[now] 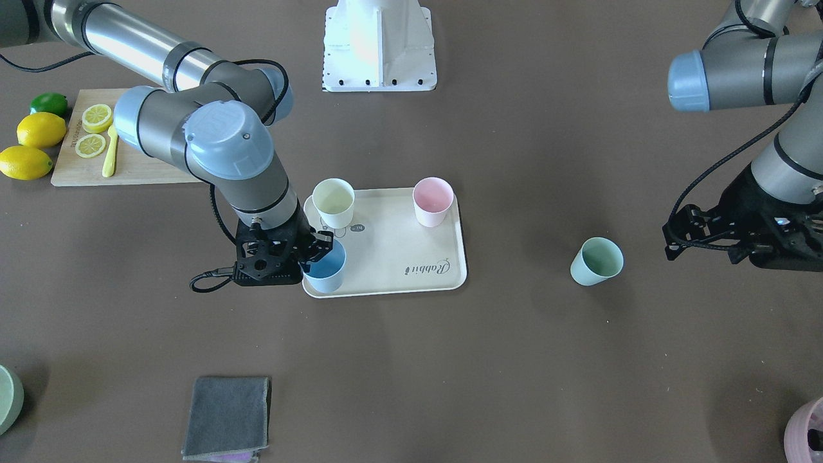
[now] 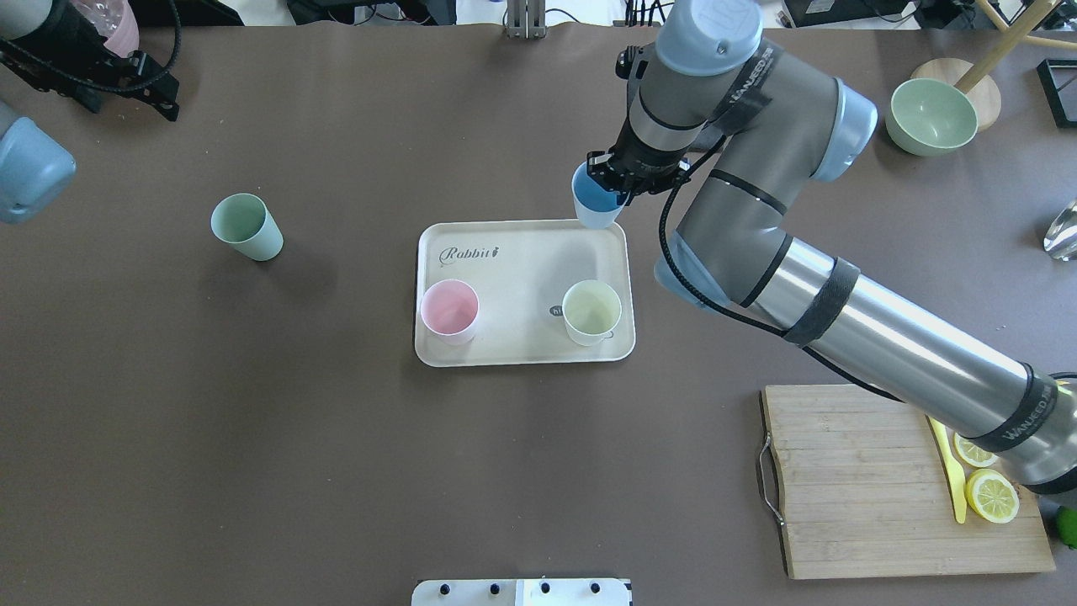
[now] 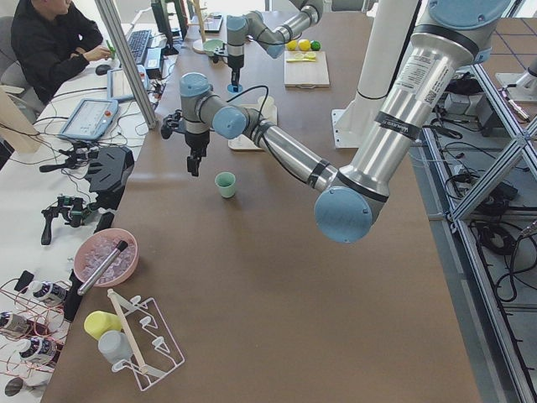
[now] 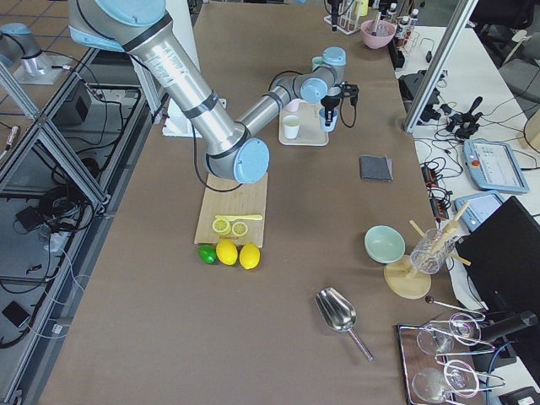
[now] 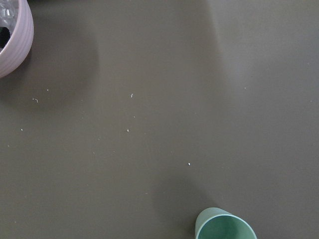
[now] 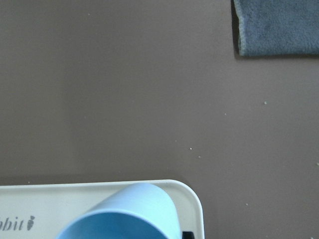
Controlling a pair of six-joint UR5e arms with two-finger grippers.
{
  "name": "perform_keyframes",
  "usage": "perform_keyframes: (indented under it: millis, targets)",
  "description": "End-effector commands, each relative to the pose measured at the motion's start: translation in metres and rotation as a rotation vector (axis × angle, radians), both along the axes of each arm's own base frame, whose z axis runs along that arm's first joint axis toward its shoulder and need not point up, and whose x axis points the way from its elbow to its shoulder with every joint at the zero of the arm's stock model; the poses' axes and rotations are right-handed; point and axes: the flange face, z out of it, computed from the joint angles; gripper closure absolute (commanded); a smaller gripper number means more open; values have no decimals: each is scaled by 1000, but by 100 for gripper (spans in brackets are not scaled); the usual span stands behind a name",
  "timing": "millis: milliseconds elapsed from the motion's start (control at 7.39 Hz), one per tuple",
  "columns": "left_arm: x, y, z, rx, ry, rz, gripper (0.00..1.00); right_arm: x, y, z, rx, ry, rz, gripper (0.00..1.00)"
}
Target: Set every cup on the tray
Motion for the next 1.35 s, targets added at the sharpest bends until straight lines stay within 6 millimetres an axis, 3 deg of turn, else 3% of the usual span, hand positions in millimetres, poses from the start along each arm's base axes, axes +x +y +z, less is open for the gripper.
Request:
perform_keyframes:
  millis: [0, 271, 406, 541, 676, 812, 1082, 1218]
  targets:
    - [1, -11, 29, 22, 8, 4, 3, -30, 13, 13, -27, -12, 12, 100]
    - [2, -10, 30, 18, 9, 0, 3, -37, 22, 14, -37, -14, 7, 100]
    - [4, -9, 29, 14, 12, -4, 3, -38, 23, 15, -47, -14, 14, 88]
    - [13, -5, 25, -4, 23, -16, 3, -37, 22, 15, -59, -15, 26, 1]
    - [38, 2, 24, -20, 49, -24, 3, -32, 18, 15, -66, -18, 42, 0]
    - [75, 17, 39, -29, 81, -16, 3, -17, 6, 12, -64, -24, 63, 0]
    - [96, 35, 63, -32, 109, -14, 3, 9, -15, 10, -75, -38, 80, 0]
    - [98, 39, 69, -38, 105, -12, 3, 28, -25, 3, -83, -59, 85, 0]
